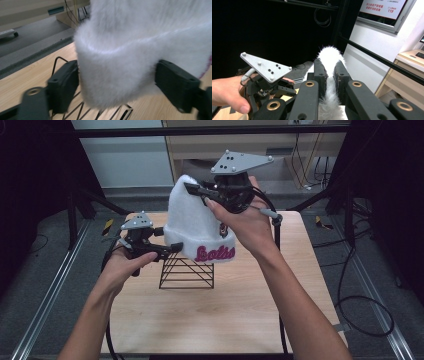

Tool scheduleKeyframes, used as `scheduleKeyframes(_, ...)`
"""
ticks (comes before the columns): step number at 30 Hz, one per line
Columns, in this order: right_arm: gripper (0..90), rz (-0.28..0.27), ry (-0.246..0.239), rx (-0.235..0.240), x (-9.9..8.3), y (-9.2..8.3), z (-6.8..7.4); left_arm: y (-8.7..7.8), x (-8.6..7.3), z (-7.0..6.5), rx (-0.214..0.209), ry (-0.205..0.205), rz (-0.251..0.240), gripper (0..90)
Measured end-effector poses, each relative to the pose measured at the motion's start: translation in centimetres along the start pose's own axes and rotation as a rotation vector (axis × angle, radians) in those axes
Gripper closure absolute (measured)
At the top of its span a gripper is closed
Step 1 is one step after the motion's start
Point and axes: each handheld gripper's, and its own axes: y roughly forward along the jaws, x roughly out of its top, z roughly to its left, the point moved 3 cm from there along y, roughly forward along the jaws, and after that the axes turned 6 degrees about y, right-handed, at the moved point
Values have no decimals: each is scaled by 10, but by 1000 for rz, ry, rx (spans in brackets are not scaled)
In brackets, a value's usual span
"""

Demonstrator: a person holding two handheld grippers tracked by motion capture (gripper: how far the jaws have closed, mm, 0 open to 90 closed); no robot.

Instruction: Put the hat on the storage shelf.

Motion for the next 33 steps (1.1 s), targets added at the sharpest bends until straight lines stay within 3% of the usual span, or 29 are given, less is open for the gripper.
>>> scheduleKeyframes(1, 839, 3, -2, 2, -1, 1, 0, 0, 0, -1, -2, 8, 3, 382)
scheduleKeyframes(2, 839, 3, -2, 2, -1, 1, 0, 1, 0, -2, -3, 16, 16, 382)
scheduleKeyframes(3, 839, 8, -8, 1, -2, 2, -1, 1, 0, -1, 8, 19, 24, 526)
scheduleKeyframes(4, 839, 8, -8, 1, -2, 2, -1, 1, 0, -1, 16, 13, 25, 526)
scheduleKeyframes(5, 839, 14, -6, -5, -3, 1, -3, 1, 0, -1, 24, 7, 20, 611)
scheduleKeyframes(9, 839, 20, -1, -13, -5, 1, -8, -1, 1, -1, 66, 28, 25, 694)
scheduleKeyframes(18, 837, 45, 16, -20, -16, 10, -19, -5, -2, -3, 176, 69, 65, 706)
scheduleKeyframes(33, 835, 84, 30, -23, -31, 32, -27, -13, -18, 12, 222, 10, 54, 706)
